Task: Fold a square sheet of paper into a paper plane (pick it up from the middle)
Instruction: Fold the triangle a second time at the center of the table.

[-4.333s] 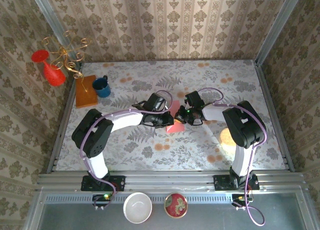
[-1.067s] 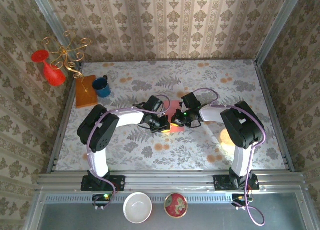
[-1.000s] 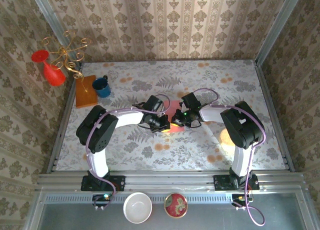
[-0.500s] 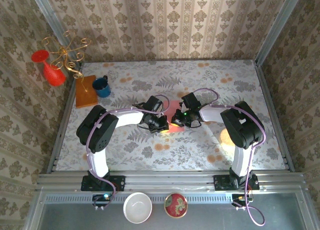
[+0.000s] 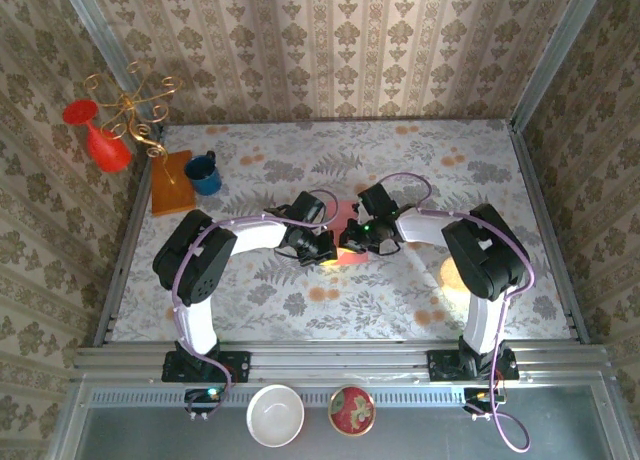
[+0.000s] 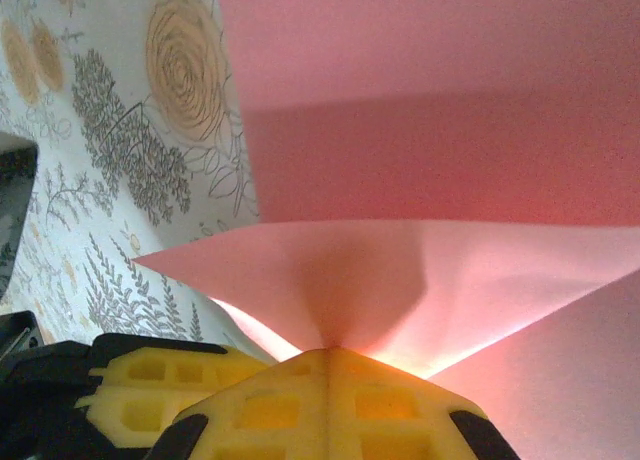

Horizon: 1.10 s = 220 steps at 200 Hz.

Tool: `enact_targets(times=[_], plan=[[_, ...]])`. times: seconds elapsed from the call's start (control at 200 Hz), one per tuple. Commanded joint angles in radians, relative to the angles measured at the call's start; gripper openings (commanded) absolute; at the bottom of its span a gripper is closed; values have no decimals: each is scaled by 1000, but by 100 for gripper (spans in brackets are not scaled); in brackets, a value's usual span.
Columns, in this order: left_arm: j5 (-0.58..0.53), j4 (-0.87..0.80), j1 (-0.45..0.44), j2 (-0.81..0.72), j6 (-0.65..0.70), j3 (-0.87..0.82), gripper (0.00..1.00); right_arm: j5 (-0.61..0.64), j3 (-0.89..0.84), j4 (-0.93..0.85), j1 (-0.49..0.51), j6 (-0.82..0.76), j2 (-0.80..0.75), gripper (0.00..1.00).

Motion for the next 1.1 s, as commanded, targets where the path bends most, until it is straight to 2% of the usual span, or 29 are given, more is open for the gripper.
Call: enact_targets(times=[0.0,0.315,0.78,0.975,1.095], plan=[[-34,-93,12,32,-12,-13,1,-8,10,-31,8,-23,20,7],[-40,-109,19,31,-28,-40,1,26,31,-50,-43,-74,78,6],[-25,-80,36,35,-49,-105,0,5,76,9,-237,-109,131,6],[-18,-81,34,32,-35,-81,0,3,114,-1,-251,-118,106,6],[-15,-82,34,26,-22,-58,0,-8,85,8,-245,-118,27,6]])
